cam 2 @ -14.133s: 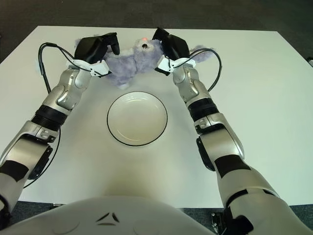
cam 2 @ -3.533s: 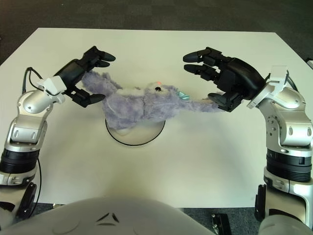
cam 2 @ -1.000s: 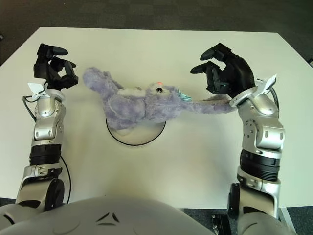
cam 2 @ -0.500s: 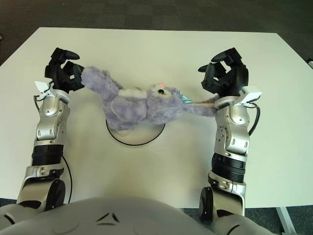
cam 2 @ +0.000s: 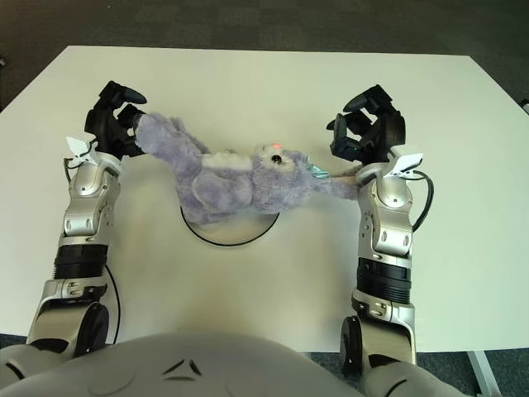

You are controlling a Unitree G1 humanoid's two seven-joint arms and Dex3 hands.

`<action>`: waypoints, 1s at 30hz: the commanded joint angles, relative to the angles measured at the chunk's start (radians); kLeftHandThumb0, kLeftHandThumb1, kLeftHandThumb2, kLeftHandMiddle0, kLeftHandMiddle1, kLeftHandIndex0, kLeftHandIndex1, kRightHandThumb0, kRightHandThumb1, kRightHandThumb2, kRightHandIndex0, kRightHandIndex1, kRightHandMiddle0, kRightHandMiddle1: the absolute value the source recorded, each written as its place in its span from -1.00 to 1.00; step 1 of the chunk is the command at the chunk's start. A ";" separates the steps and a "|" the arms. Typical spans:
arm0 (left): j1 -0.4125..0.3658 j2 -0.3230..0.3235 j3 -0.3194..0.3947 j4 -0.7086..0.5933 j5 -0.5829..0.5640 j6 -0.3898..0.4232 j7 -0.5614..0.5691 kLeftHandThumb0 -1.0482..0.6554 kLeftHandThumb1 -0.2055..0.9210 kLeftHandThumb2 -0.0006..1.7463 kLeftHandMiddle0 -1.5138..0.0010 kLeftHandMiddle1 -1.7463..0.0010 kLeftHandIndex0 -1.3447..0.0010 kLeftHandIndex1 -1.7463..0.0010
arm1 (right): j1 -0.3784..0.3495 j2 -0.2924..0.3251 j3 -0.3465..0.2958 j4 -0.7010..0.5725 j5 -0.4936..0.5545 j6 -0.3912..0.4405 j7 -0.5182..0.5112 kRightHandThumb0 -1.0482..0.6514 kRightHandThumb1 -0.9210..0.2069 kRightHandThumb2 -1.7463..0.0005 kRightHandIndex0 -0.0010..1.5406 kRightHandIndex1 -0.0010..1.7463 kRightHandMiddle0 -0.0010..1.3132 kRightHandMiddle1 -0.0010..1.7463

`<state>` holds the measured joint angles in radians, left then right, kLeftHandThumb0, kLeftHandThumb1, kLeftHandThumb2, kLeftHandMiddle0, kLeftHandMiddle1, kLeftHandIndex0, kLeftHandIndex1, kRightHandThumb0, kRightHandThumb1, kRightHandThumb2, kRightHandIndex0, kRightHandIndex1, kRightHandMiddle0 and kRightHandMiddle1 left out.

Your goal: Put the doll into the plate.

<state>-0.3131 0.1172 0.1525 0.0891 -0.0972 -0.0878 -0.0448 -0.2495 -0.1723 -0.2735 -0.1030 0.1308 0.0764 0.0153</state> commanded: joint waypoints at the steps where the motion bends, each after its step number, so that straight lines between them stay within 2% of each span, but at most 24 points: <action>1: -0.013 0.005 -0.006 0.017 -0.002 -0.020 -0.014 0.22 -0.14 0.54 0.11 -1.00 0.33 -0.87 | -0.001 -0.003 0.007 0.021 -0.011 -0.025 -0.004 0.23 0.14 -0.41 -0.02 0.53 -0.19 1.00; 9: -0.017 -0.006 -0.008 0.045 -0.014 -0.038 -0.030 0.22 -0.07 0.51 0.32 -1.00 0.29 -0.99 | 0.013 0.010 0.011 0.024 -0.027 -0.041 -0.036 0.23 0.24 -0.48 0.08 0.49 -0.17 1.00; 19: -0.021 -0.010 -0.011 0.072 -0.013 -0.049 -0.028 0.22 -0.06 0.51 0.34 -1.00 0.28 -1.00 | 0.024 0.024 -0.001 0.003 -0.018 0.013 -0.079 0.23 0.24 -0.48 0.10 0.52 -0.22 1.00; 30: -0.020 -0.019 -0.009 0.075 -0.027 -0.015 -0.021 0.22 -0.03 0.49 0.36 -1.00 0.30 -1.00 | 0.046 0.011 -0.026 -0.044 0.050 0.034 -0.035 0.23 0.30 -0.53 0.11 0.55 -0.20 1.00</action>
<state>-0.3157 0.1005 0.1450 0.1589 -0.1152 -0.1181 -0.0649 -0.2153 -0.1489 -0.2827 -0.1022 0.1509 0.0988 -0.0318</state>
